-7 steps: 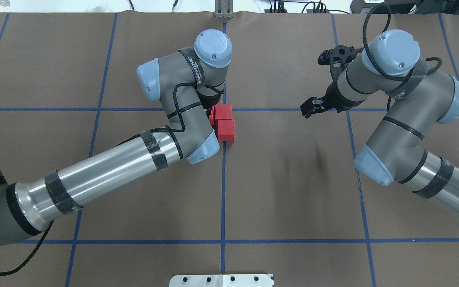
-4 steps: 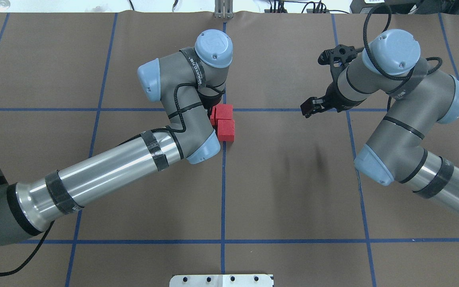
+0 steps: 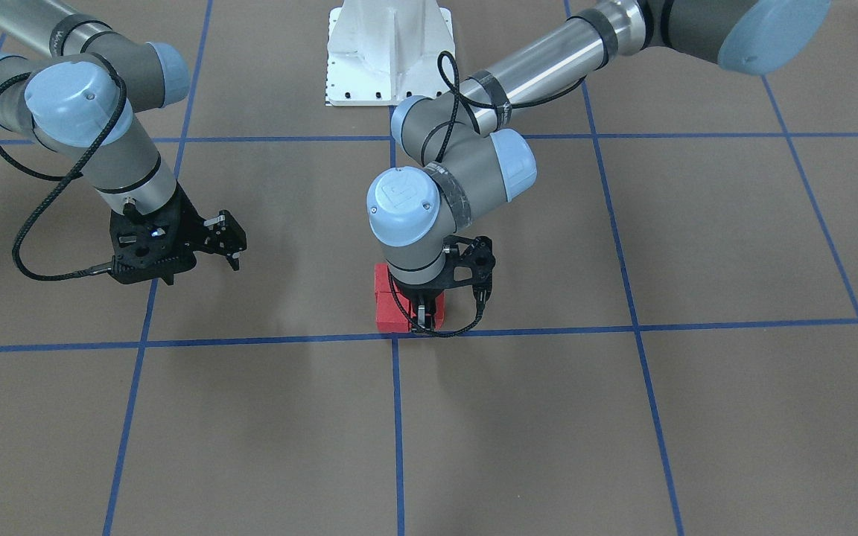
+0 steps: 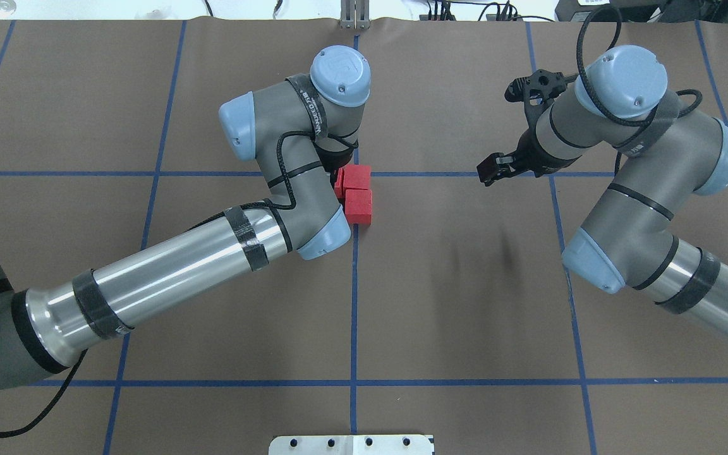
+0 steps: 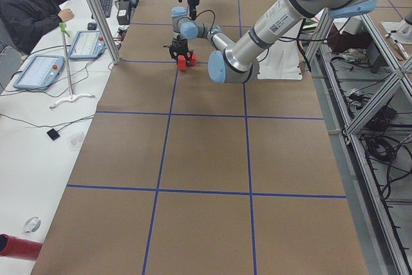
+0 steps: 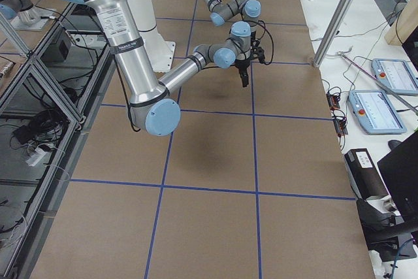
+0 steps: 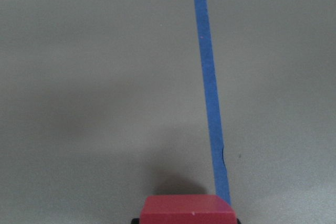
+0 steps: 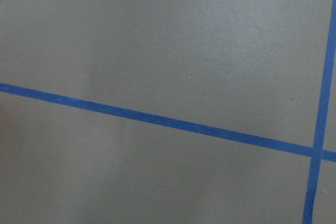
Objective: Form red blocks into L shape at center
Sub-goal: 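Set the red cube beside the farther center cube, away from the right arm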
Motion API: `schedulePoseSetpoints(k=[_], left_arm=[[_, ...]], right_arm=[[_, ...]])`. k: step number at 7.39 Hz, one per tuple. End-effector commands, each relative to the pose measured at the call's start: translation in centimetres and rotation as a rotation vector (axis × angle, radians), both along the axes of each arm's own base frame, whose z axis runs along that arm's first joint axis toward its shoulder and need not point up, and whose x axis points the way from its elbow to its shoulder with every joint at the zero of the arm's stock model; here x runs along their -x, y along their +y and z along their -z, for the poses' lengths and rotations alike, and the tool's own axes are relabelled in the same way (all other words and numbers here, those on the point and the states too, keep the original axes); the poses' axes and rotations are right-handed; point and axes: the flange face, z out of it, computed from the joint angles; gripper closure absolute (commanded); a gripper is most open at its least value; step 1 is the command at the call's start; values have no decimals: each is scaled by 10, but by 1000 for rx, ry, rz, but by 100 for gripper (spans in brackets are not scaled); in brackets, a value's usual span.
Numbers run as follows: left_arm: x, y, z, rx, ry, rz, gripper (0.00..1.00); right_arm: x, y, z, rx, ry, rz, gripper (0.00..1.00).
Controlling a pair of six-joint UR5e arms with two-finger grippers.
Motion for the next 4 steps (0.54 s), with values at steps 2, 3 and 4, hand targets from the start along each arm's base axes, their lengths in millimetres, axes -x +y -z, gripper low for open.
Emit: schedulePoseSetpoints(k=[2, 3, 4], left_arm=[[0, 0, -2, -32, -7, -39, 0], [0, 0, -1, -31, -8, -39, 0], [1, 0, -2, -32, -12, -41, 1]], right_arm=[[-1, -1, 1, 0, -1, -3, 1], [-1, -1, 2, -1, -2, -3, 1], [-1, -1, 3, -1, -4, -2, 1]])
